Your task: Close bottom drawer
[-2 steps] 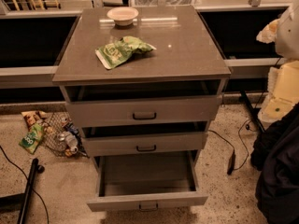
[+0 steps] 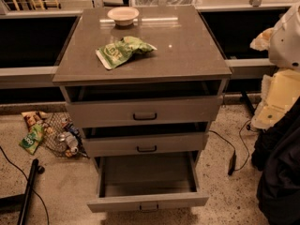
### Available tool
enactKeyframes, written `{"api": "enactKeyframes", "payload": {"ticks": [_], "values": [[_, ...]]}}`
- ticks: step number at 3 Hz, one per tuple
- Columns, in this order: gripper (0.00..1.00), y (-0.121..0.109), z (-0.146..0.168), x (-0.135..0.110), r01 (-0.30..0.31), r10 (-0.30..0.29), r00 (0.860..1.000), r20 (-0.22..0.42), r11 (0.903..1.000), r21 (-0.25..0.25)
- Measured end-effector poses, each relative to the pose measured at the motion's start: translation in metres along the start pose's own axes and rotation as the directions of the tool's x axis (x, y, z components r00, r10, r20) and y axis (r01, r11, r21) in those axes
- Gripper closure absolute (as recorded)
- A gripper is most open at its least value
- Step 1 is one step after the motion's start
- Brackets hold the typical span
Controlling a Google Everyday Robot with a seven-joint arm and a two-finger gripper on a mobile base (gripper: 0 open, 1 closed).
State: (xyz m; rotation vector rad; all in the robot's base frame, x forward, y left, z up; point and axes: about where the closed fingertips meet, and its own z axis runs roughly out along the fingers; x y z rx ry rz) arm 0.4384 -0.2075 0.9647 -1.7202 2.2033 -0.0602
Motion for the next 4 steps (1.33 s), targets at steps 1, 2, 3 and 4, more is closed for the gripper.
{"api": "enactKeyframes", "payload": {"ticks": [1, 2, 3, 4], "values": [[0.0, 0.013, 0.029, -0.006, -0.014, 0.016, 0.998, 0.053, 0.9994, -0.033], [0.0, 0.027, 0.063, -0.015, -0.04, 0.048, 0.993, 0.111, 0.9964, -0.075], [0.0, 0.035, 0.077, -0.023, -0.038, 0.052, 0.987, 0.151, 0.9952, -0.09], [0.0, 0.035, 0.077, -0.024, -0.039, 0.052, 0.987, 0.152, 0.9952, -0.089]]}}
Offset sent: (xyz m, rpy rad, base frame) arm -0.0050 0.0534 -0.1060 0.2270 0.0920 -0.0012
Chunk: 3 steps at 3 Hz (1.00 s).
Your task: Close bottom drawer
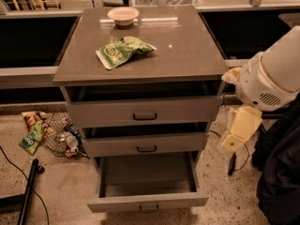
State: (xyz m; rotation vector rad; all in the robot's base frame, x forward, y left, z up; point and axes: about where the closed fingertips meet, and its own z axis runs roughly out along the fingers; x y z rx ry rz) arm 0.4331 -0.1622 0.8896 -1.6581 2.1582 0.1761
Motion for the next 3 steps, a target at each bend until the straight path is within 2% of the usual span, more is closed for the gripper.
{"api": "enactKeyframes", "payload": {"ticks": [1, 2, 3], "values": [[0.0, 0.007, 0.014, 0.002, 0.024, -0.024, 0.998, -0.06, 0.9997, 0.001], [0.0, 0.027, 0.063, 0.011, 0.079, -0.085, 0.99, -0.114, 0.9952, -0.057], [0.0, 0.049, 0.123, 0.025, 0.094, -0.115, 0.982, -0.149, 0.9856, -0.14]]}}
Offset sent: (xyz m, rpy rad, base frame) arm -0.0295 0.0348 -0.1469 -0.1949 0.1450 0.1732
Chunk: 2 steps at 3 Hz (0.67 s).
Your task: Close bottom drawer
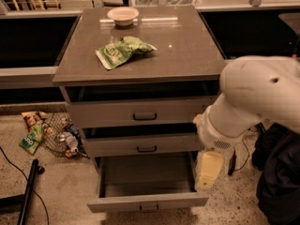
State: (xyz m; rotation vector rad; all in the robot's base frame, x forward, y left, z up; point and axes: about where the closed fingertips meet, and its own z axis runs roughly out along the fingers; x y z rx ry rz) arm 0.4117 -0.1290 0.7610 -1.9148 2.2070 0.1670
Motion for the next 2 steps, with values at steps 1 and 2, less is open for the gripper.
{"api": "enactKeyframes", "payload": {"ticks": [1, 2], "values": [[0.0, 0.01, 0.056, 0.004, -0.008, 0.008, 1.0, 0.004, 0.9977, -0.068], [0.0, 0.015, 0.116, 0.006, -0.029, 0.037, 0.998, 0.057, 0.9902, -0.137]]}}
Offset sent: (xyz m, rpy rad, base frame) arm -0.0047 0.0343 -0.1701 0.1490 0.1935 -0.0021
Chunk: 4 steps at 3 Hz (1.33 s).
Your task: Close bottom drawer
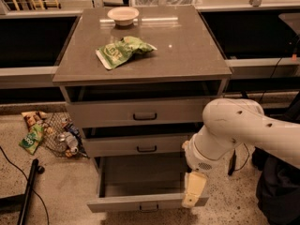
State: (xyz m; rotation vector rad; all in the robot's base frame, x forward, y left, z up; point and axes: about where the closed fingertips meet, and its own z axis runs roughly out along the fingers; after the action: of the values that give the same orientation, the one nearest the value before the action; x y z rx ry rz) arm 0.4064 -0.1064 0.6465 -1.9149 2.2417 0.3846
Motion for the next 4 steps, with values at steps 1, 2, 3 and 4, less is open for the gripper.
{"api": "enactKeyframes", "payload": {"ticks": [1, 2, 3, 4], "values": [[0.0, 0.0, 0.0, 0.0, 0.0, 0.0, 1.0, 0.0, 1.0, 0.0], [0.0, -0.006, 0.032, 0.011, 0.02, -0.02, 1.0, -0.005, 0.999, -0.04], [0.0, -0.011, 0.084, 0.027, 0.075, -0.077, 0.997, -0.015, 0.9932, -0.089], [0.0, -0.014, 0.131, 0.042, 0.127, -0.129, 0.992, -0.008, 0.9831, -0.132]]}}
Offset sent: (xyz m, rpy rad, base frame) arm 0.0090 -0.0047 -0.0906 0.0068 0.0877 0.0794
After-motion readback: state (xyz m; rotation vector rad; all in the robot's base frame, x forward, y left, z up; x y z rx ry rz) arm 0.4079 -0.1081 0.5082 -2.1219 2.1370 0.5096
